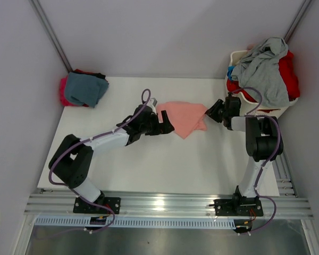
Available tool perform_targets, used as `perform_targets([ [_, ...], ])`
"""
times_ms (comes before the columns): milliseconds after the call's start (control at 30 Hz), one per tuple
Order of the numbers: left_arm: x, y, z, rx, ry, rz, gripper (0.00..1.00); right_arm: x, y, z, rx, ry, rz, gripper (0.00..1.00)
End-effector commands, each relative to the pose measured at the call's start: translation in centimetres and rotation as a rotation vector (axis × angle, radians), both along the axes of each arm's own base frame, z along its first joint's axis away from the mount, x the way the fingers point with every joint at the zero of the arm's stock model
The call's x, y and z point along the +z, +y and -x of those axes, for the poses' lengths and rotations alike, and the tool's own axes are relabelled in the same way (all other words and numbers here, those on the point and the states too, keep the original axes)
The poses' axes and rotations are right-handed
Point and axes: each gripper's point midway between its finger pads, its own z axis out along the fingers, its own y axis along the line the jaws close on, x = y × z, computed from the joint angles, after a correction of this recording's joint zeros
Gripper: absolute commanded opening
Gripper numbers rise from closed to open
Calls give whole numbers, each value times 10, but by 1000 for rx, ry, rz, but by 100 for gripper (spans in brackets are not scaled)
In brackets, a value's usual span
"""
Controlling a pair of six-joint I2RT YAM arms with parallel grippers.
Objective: Fold and stack the t-shirts
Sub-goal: Flatten out the tshirt
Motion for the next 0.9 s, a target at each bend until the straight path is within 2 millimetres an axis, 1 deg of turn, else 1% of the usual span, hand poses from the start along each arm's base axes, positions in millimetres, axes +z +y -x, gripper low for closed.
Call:
perform_targets([
  [0, 28, -19, -15, -49, -46, 93, 96, 6, 6, -21, 2, -39, -81, 37],
  [33, 24, -19, -16, -52, -38, 91, 96, 8, 7, -25, -2, -46, -94, 37],
  [67, 25, -20, -16, -56, -41, 93, 96, 4, 8, -26, 0, -40, -98, 37],
  [267, 17, -21, -14, -75, -36, 88, 96, 4, 12, -28, 0, -41, -130, 35],
  [300, 17, -20, -14, -76, -35, 87, 96, 2, 12, -28, -1, -36, -136, 32],
  [400, 20, -22, -17, -82, -43, 88, 95, 3, 15, -29, -1, -32, -161, 27],
  [467, 24, -24, -18, -84, -48, 87, 95, 6, 18, -30, -1, -34, -182, 27],
  [567, 30, -26, -23, -87, -60, 86, 95, 7, 19, -31, -3, -26, -193, 27],
  [600, 32, -26, -23, -88, -63, 87, 95, 10, 19, -34, -5, -29, -193, 27],
  [633, 32, -26, -24, -86, -65, 84, 95, 7, 19, -32, -3, -8, -192, 27],
  [700, 35, -27, -26, -86, -69, 87, 95, 12, 20, -35, 1, -9, -185, 30],
  [867, 42, -28, -27, -86, -82, 97, 95, 4, 19, -27, -4, 60, -177, 33],
])
